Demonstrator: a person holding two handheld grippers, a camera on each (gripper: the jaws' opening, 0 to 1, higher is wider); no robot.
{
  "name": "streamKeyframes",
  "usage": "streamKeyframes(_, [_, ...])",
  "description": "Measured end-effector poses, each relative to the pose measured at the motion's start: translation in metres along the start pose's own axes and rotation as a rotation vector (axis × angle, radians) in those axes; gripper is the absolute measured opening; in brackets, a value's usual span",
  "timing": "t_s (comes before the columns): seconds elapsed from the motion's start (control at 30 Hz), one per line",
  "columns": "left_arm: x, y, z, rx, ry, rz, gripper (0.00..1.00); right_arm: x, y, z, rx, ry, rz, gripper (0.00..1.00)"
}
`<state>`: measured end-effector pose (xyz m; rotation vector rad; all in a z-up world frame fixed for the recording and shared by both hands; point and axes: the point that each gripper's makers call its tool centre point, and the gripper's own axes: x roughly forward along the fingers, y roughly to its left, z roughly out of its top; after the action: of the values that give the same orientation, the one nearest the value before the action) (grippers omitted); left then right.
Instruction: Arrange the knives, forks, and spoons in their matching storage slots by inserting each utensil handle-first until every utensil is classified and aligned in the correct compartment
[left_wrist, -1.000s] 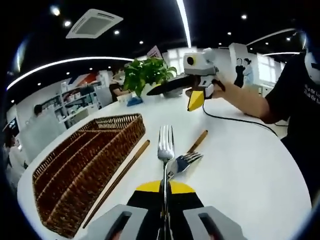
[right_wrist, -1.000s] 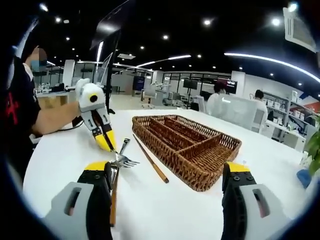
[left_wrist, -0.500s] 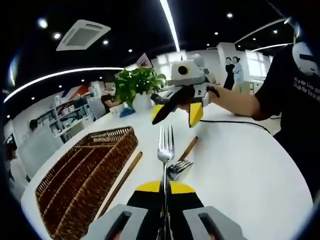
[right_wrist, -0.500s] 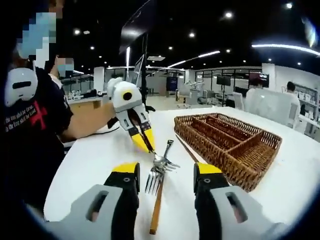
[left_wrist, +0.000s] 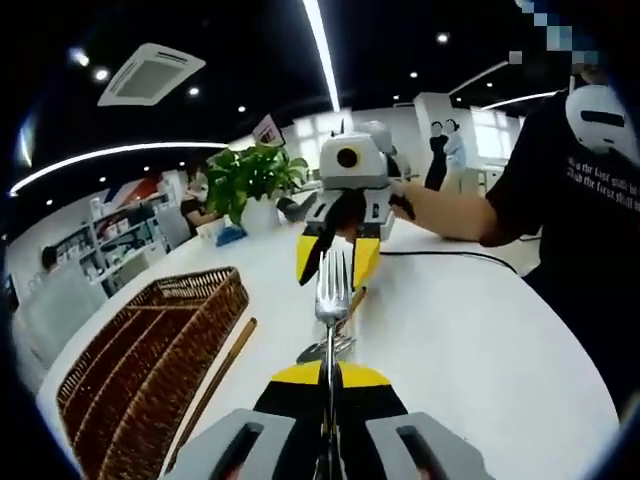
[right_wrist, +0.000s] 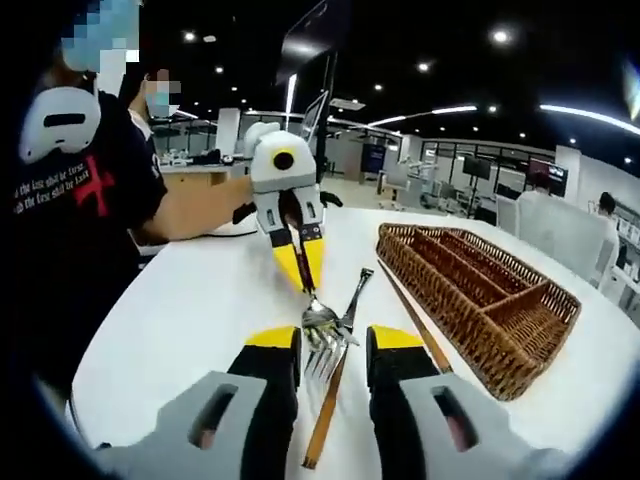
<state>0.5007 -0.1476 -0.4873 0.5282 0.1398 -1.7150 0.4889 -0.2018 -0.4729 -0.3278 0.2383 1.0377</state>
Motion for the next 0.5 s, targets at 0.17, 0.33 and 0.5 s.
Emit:
streamKeyframes(0.17, [0.002,-0.005,-0.001,0.005,0.005,-0.026,0.02,0.004,0.012,-0.006,-0.074,0.03,0.052,0.2])
streamKeyframes(0.33, [0.003,-0.007,-0.002,0.009,0.01,-0.035,0.02,0.004,0.012,-0.005,-0.081,0.024,0.056,0.19])
streamKeyframes(0.5, [0.005,-0.009,-0.006,0.011,0.033,-0.043,0.03,0.005,0.015,-0.003,-0.097,0.009,0.075,0.18])
